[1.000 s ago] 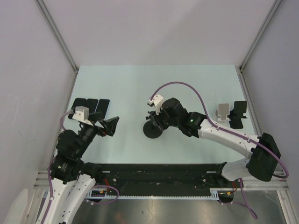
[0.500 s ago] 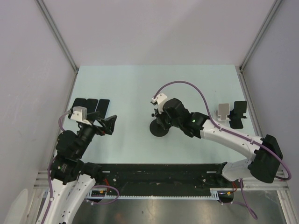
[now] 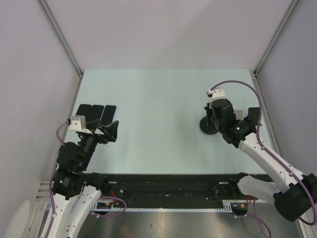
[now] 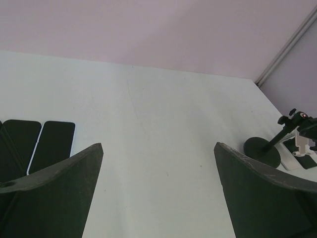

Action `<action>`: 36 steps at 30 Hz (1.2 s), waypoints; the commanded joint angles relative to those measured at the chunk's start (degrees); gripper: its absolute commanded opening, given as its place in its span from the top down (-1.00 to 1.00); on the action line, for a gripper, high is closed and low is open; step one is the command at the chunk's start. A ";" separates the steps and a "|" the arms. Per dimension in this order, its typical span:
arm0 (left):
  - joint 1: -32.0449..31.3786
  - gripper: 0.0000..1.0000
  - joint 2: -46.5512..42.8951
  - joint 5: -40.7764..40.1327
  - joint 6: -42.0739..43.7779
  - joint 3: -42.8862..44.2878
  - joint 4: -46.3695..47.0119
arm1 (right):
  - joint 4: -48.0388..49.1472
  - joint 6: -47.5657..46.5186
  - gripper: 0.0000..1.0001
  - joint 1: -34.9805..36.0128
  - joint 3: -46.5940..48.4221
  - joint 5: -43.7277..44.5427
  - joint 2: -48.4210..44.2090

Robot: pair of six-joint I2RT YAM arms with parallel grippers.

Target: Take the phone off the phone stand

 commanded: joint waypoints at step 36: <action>-0.48 -1.00 -2.04 -3.45 -1.07 0.21 -0.93 | 7.15 1.73 -0.32 -16.16 -6.82 -14.06 -13.76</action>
